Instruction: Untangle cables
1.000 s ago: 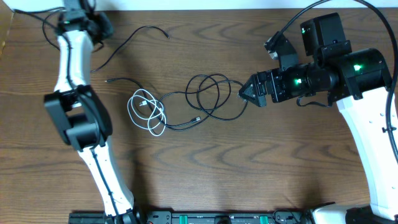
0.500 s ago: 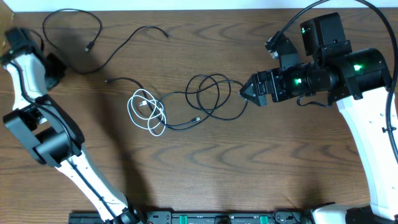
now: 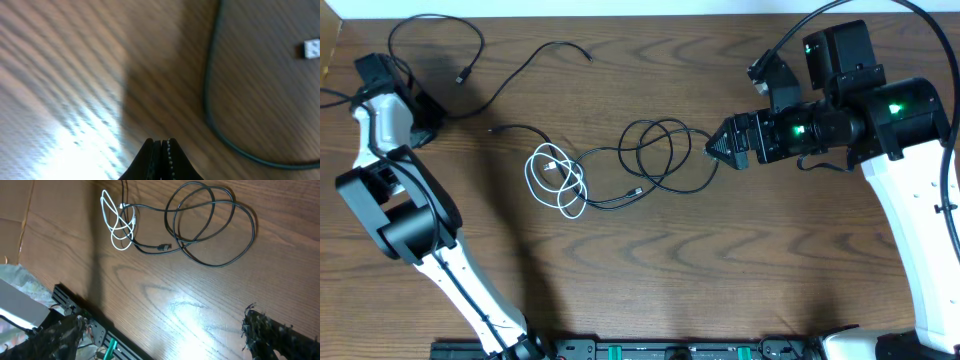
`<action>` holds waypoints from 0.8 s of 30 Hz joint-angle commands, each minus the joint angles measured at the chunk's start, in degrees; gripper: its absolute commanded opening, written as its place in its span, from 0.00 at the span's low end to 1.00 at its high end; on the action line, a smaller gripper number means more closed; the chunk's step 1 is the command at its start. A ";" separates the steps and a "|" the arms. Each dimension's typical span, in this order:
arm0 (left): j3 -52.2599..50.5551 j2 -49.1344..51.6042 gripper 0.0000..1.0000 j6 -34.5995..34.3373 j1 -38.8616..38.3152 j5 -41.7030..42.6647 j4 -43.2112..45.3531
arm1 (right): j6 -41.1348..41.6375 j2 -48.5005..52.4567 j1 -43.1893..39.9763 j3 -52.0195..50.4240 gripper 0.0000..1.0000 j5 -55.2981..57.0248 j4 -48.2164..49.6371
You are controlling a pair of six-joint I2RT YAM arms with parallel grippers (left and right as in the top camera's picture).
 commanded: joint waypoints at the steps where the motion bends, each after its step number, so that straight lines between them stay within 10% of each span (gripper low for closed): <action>1: -0.39 1.11 0.07 -0.11 -1.38 0.09 0.39 | 0.57 -0.20 0.31 -0.04 0.99 0.24 0.00; 24: -0.72 7.02 0.08 -0.13 -2.49 5.92 6.84 | 0.76 -0.20 0.28 -0.04 0.99 0.28 1.01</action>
